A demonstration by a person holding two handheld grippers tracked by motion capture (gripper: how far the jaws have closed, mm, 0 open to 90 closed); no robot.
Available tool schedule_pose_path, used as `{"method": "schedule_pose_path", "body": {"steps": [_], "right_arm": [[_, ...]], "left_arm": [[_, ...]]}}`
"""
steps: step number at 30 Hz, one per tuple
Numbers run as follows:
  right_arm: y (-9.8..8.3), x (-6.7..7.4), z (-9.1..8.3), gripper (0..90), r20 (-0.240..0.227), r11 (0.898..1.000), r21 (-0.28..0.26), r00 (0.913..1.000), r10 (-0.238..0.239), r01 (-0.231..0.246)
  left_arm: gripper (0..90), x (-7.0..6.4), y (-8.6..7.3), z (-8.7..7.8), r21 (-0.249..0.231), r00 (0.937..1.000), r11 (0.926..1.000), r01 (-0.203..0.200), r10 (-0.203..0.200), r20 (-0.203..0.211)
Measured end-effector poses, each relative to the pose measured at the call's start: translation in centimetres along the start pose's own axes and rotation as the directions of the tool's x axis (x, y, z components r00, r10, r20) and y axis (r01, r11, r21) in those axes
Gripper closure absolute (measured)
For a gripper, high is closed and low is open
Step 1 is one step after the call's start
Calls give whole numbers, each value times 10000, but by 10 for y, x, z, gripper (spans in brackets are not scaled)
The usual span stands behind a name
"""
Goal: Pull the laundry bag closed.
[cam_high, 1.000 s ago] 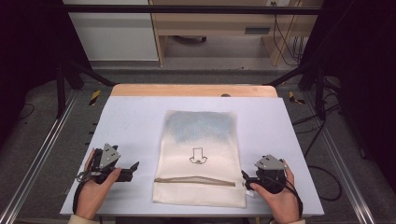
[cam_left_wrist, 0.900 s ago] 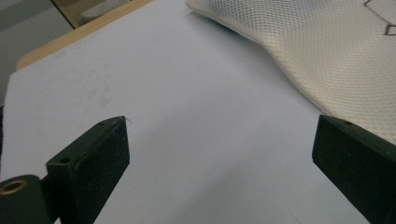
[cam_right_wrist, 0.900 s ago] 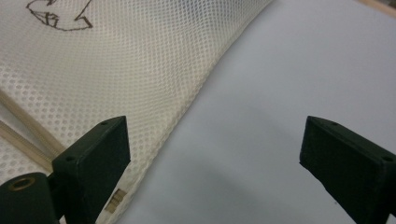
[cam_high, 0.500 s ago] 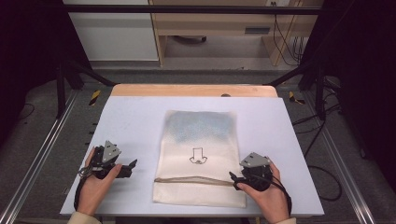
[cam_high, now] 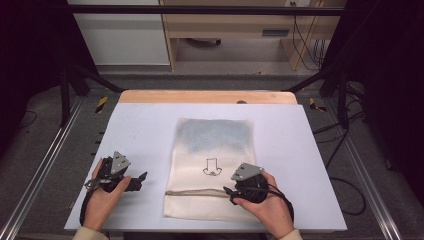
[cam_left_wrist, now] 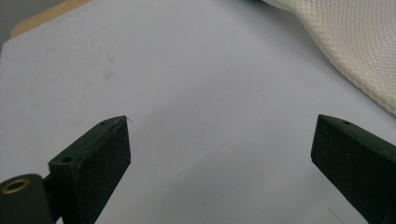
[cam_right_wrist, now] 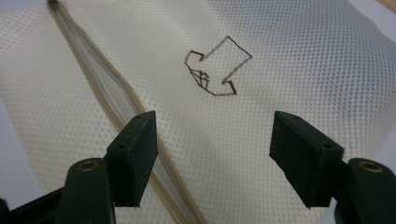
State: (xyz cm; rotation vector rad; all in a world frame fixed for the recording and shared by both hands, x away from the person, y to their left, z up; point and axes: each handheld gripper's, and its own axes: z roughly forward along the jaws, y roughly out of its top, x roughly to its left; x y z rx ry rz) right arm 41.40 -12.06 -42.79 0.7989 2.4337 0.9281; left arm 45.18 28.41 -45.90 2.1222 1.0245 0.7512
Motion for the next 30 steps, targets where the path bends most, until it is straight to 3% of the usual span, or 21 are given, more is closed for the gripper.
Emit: {"method": "schedule_pose_path", "body": {"steps": [3, 6, 15, 22, 30], "right_arm": [[5, 3, 0, 349, -112, 9999, -52, 9998, -134, 134], [14, 7, 2, 425, -394, 9996, -116, 9989, -261, 257], [30, 14, 13, 489, -843, 9981, 109, 9946, -603, 614], [44, 20, 22, 519, -1462, 9939, 289, 9841, -1011, 1064], [56, 27, 33, 519, -1826, 9898, 268, 9742, -1325, 1397]], "left_arm": [[47, 0, 0, 0, 11, 10000, 10000, -32, 32, -39], [47, 0, -1, -1, 13, 10000, 10000, 33, -33, -31], [47, 2, -1, 0, 76, 10000, 10000, 53, -53, -76], [48, 3, -1, -1, 197, 9998, 9998, 29, -24, -222], [48, 5, -1, -1, 158, 9995, 9998, 155, -150, -284]]}}
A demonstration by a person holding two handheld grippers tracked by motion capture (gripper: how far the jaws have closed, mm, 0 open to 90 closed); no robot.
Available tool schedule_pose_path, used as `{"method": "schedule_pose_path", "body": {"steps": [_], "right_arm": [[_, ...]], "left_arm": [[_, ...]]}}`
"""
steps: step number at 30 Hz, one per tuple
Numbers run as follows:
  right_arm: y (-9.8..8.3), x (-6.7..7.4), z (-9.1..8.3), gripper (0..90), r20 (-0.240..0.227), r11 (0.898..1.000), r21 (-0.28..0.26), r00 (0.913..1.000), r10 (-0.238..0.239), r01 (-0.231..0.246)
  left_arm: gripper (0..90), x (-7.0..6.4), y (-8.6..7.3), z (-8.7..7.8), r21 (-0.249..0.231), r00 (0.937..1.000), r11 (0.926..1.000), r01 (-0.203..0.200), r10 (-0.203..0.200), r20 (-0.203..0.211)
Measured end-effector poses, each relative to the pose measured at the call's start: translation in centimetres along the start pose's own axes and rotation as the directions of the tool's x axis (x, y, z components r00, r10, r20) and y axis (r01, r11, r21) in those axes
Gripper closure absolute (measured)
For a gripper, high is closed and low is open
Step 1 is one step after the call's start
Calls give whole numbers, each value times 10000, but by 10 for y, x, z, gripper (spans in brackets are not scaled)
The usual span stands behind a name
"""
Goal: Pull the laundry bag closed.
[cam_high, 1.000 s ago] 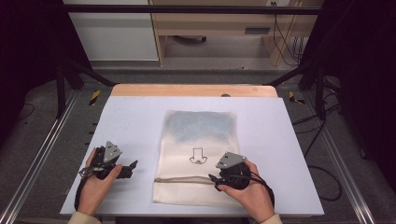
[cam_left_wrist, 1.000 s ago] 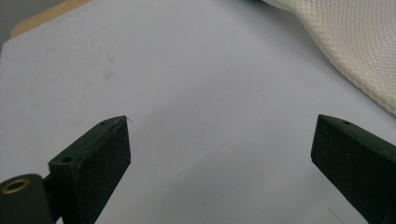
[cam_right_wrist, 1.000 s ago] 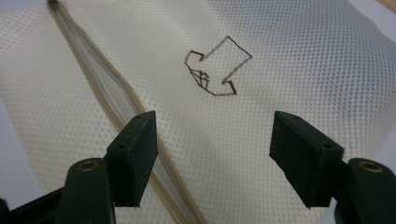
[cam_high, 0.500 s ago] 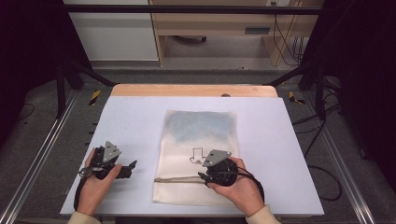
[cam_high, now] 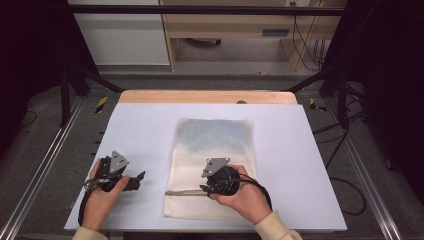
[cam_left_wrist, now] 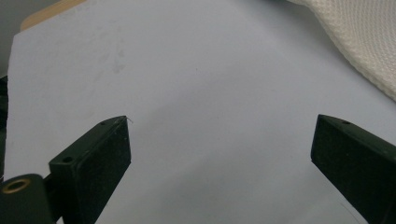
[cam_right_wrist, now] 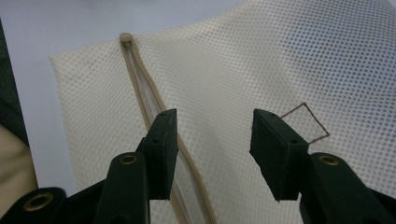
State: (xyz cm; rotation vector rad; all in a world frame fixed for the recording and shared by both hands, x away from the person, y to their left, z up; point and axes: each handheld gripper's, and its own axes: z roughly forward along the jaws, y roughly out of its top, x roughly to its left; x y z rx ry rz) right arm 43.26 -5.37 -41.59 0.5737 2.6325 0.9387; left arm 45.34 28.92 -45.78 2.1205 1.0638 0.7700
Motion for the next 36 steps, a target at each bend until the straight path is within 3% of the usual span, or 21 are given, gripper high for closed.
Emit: {"method": "schedule_pose_path", "body": {"steps": [14, 36], "right_arm": [[23, 15, 16, 633, -490, 9966, 204, 9957, -791, 802], [39, 17, 24, 724, -795, 9957, 205, 9929, -889, 908]], "left_arm": [[49, 4, -1, -1, -24, 9997, 9998, 204, -205, -130], [51, 8, -1, -3, -190, 9988, 9989, 423, -428, -222]]}}
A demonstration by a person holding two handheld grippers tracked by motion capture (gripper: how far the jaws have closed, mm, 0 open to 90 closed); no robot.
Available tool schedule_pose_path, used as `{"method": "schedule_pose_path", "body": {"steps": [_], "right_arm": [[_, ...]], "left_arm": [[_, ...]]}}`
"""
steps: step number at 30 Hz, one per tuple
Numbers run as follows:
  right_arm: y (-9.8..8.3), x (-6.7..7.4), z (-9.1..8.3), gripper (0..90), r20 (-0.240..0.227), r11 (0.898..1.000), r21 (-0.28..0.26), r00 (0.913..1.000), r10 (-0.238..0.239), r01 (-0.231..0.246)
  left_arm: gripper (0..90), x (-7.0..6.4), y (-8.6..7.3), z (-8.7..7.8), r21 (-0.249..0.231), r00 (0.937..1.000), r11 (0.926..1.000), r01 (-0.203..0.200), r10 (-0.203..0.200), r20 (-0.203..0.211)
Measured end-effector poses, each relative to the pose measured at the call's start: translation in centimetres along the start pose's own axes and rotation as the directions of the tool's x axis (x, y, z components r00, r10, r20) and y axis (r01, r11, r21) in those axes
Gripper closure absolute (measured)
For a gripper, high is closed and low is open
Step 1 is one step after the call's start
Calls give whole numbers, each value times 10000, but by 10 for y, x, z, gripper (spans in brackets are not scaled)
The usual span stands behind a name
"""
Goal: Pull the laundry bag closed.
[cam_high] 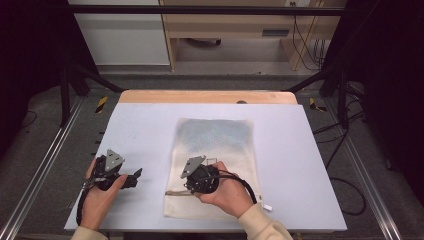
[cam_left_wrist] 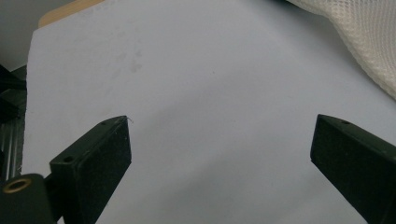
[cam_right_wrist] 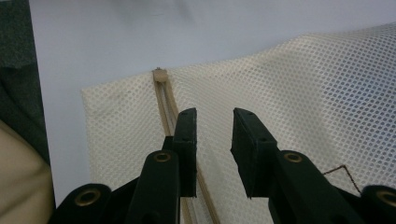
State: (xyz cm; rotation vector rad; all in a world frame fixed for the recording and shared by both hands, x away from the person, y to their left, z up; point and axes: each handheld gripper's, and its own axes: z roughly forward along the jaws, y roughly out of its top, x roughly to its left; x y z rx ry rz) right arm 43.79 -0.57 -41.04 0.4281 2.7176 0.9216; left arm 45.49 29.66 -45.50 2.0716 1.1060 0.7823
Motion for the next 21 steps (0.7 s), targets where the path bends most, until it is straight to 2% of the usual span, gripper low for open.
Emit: {"method": "schedule_pose_path", "body": {"steps": [6, 12, 21], "right_arm": [[2, -2, 4, 770, -196, 10000, -40, 9998, -40, 39], [5, -1, 8, 790, -315, 10000, 18, 9995, -66, 66], [8, 0, 13, 802, -429, 9998, 71, 9989, -204, 208]], "left_arm": [[53, -1, -1, -2, 206, 9999, 9997, 98, -99, 53], [54, 1, -1, -3, 240, 9997, 9994, 234, -237, 97], [55, 1, -1, -4, 197, 9997, 9996, 213, -214, 79]]}}
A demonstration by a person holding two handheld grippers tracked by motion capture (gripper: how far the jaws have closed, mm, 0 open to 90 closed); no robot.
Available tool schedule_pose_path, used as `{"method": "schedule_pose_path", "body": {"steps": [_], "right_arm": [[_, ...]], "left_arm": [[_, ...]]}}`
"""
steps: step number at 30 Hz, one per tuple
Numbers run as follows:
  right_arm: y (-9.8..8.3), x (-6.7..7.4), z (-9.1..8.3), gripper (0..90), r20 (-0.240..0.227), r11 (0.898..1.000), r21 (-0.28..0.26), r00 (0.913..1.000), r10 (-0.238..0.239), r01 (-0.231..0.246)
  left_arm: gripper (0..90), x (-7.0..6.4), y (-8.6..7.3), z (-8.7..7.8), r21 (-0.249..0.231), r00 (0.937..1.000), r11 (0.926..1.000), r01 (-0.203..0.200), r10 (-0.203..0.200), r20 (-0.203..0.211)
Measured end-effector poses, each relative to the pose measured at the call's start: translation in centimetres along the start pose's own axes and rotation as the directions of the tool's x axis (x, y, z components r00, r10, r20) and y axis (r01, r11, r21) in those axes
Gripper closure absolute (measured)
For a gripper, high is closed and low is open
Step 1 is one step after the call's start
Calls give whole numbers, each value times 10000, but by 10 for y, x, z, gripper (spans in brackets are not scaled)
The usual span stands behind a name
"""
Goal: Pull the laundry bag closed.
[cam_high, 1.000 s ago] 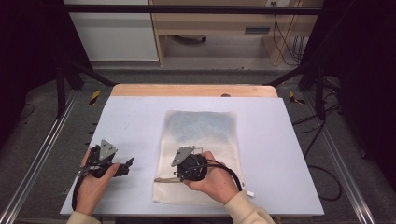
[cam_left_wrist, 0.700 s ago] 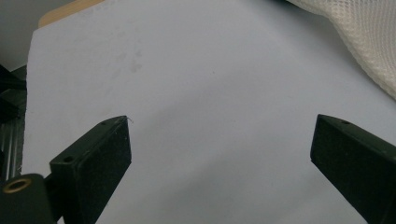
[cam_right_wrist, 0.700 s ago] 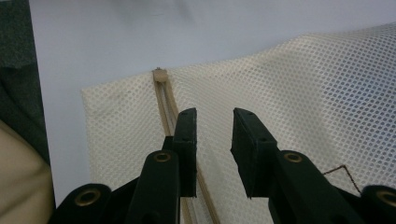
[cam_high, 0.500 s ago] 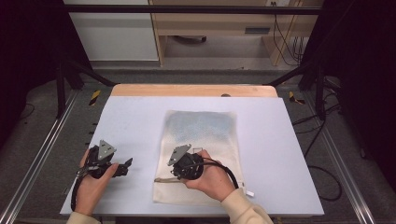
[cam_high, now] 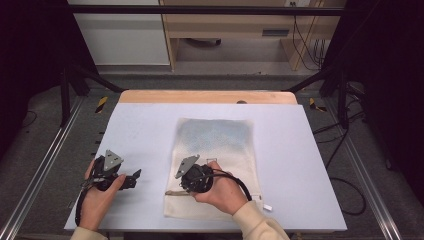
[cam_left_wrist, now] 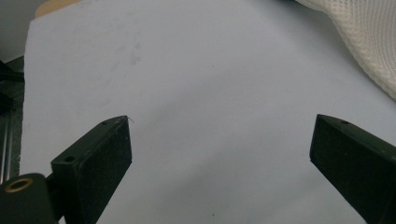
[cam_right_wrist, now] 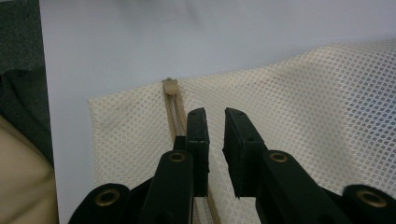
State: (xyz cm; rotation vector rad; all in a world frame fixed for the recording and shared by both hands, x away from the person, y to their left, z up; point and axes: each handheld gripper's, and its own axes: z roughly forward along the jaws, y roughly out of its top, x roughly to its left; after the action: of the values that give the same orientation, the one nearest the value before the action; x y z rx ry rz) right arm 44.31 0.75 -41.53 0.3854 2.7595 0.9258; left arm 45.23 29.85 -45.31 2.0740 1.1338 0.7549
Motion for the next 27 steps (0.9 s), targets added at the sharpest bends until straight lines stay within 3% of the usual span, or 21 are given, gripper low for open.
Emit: {"method": "schedule_pose_path", "body": {"steps": [6, 21, 27], "right_arm": [[5, 1, 3, 805, -131, 10000, 33, 9999, -55, 56], [20, 13, 31, 785, -880, 9991, 253, 9956, -319, 343], [22, 14, 39, 752, -1063, 9994, 338, 9943, -60, 97]], "left_arm": [[55, 1, 0, 0, 14, 10000, 10000, -2, 2, 10], [56, 2, 0, -1, 59, 10000, 10000, 39, -39, 59], [57, 2, 0, -2, 29, 10000, 10000, 73, -73, 47]]}}
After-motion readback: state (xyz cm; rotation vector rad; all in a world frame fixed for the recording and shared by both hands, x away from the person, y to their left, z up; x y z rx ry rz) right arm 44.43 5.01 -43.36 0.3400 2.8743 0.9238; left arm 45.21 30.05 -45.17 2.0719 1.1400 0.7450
